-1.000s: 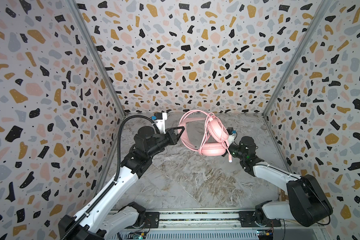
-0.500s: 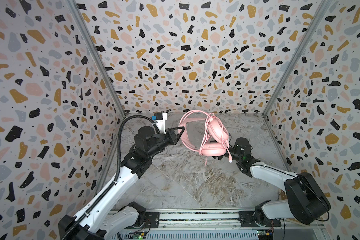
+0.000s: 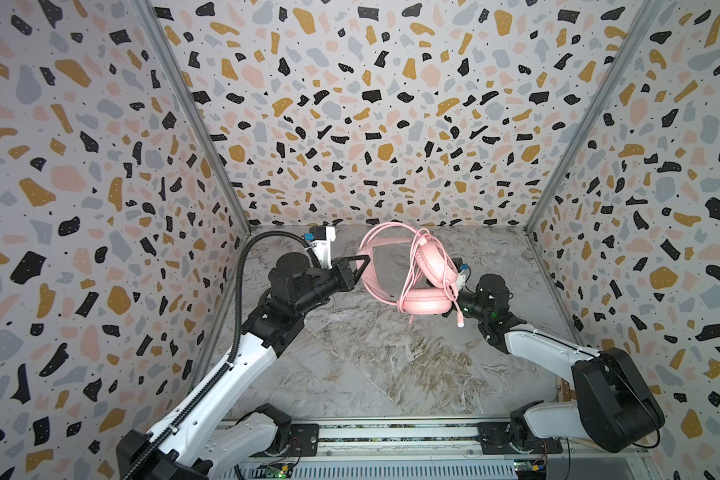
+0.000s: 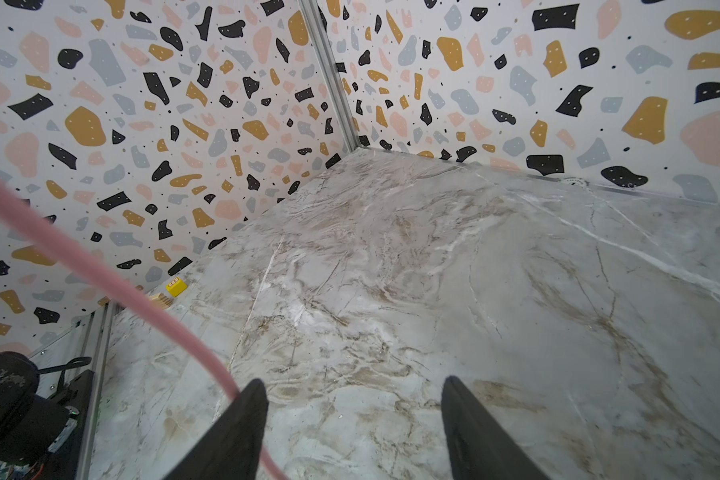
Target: Wrap the headphones
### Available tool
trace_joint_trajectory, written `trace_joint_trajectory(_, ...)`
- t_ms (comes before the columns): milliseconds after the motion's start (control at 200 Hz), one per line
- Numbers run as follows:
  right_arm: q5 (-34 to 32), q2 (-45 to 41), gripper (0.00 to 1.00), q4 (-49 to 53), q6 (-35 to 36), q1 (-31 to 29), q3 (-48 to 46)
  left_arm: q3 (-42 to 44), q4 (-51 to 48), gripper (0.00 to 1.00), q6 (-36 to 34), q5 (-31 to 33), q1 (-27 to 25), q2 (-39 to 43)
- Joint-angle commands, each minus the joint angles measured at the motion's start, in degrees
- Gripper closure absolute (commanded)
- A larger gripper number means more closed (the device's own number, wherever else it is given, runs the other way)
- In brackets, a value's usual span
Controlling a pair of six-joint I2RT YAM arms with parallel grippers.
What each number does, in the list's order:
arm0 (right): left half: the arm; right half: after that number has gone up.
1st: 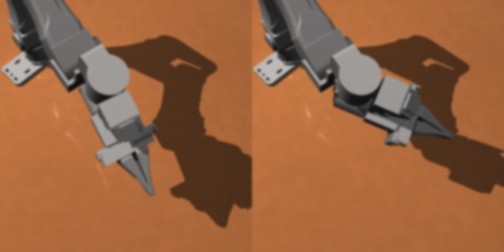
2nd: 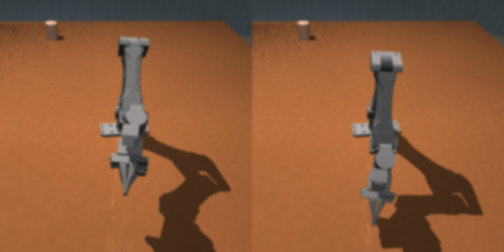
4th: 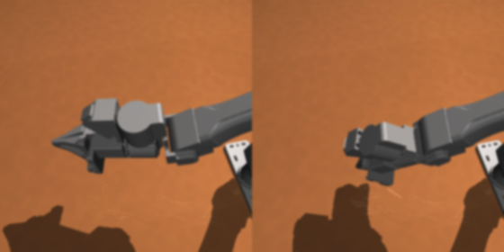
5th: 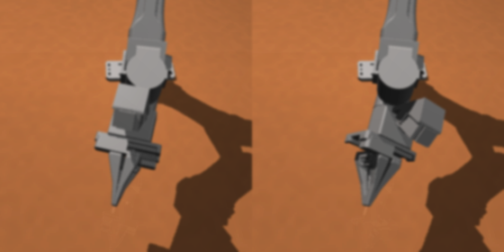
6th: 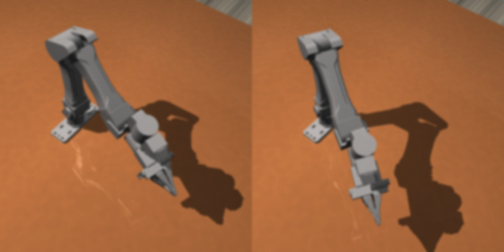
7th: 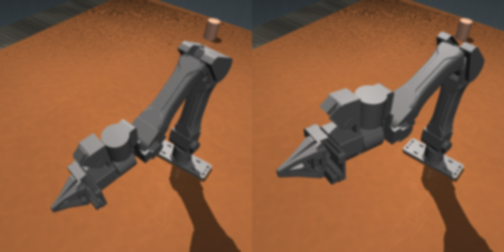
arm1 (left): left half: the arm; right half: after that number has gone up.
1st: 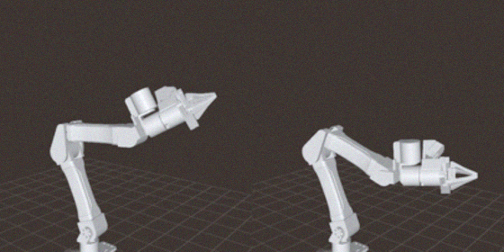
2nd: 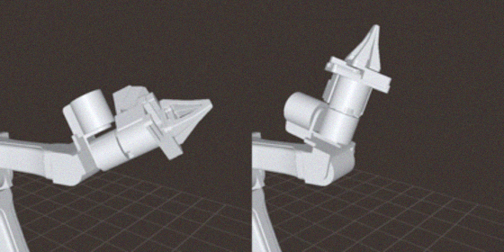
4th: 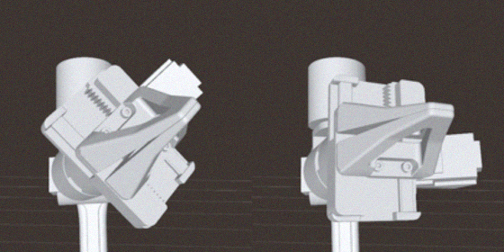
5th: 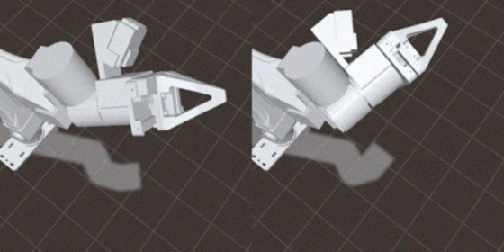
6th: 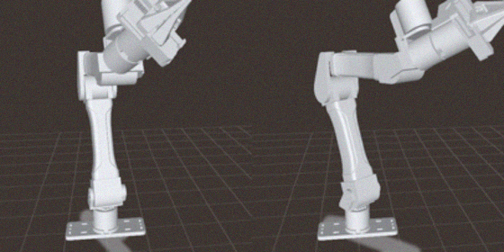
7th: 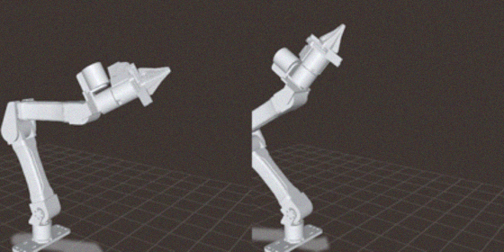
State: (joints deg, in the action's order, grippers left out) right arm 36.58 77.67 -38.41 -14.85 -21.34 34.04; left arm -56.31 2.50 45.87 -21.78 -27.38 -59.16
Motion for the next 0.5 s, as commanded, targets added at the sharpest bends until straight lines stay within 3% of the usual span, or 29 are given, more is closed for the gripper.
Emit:
trace_joint_trajectory(0,2.0,-1.3,0.32,-2.9,-2.4,1.2,-0.9,-3.7,6.1,1.00,1.6,-1.3,0.4,1.8)
trace_joint_trajectory(496,3.9,0.3,0.32,-7.1,-3.9,1.9,-1.3,-3.9,6.7,1.00,2.0,-1.6,0.3,1.3)
